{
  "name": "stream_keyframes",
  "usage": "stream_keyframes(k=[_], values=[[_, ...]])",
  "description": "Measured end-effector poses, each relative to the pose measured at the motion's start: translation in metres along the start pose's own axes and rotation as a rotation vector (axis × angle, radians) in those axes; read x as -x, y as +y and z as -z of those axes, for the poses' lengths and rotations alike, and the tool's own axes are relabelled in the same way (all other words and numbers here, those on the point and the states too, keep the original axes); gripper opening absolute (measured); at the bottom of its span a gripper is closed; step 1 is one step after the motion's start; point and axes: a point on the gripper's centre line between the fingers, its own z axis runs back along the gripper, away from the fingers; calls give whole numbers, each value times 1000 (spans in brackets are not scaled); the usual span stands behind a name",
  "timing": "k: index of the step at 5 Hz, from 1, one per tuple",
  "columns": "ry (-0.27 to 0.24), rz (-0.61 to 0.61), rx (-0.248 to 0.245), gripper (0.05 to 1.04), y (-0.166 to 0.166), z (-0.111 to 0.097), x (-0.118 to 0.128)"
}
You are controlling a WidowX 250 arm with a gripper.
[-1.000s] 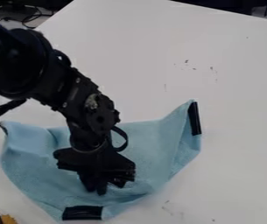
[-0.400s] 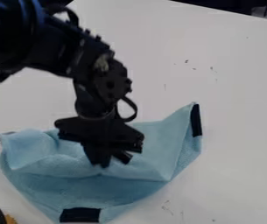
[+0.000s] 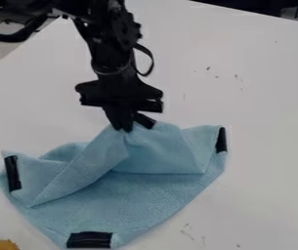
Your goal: Unfold the cloth from the bottom to the top
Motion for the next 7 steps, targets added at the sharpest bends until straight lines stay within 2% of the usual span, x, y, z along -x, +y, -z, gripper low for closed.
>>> stream_keyframes(k=[1,2,3,4,5,6,7], values=[[-10,47,37,55,22,26,-53],[-16,61,55,55,39,42,-80],[-8,90,65,55,47,54,-98],[-24,107,54,55,49,54,-108],[-13,149,42,55,52,62,-121],[-23,190,32,55,53,63,-140],[-25,219,39,55,51,70,-153]])
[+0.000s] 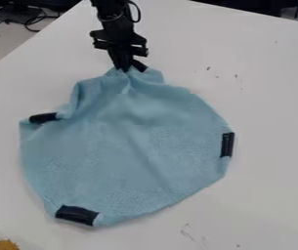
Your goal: Unfold the cloth from the bottom to the top
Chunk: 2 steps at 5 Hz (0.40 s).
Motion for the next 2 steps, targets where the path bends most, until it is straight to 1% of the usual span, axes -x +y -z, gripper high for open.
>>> stream_keyframes(k=[1,2], values=[[-4,4,4,75,1,0,-9],[-10,-21,19,225,-1,1,-9]])
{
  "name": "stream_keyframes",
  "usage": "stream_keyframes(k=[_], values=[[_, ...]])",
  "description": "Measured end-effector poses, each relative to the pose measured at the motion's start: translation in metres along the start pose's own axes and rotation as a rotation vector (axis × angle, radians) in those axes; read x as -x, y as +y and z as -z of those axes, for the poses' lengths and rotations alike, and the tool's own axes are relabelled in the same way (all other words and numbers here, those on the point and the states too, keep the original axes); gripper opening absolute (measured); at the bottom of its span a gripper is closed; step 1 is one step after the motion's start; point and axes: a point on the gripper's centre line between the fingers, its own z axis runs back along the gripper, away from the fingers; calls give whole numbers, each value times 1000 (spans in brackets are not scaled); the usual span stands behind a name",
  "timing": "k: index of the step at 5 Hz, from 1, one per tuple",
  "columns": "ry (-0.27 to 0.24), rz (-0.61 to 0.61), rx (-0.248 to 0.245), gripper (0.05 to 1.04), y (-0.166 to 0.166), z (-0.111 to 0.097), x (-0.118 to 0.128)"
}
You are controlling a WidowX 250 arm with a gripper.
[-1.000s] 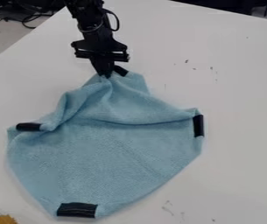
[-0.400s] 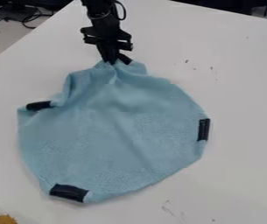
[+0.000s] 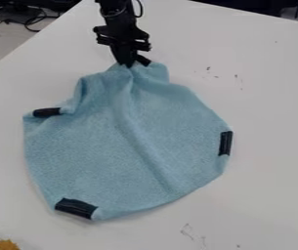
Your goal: Unfold the cloth from the bottom to the top
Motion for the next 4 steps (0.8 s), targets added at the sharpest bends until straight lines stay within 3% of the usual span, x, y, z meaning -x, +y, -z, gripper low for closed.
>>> stream_keyframes(k=[2,3,4], values=[[72,-43,-31,787,-8,0,11],[61,-2,-96,993,-21,-37,1],[6,46,-156,1001,-39,-82,-7]])
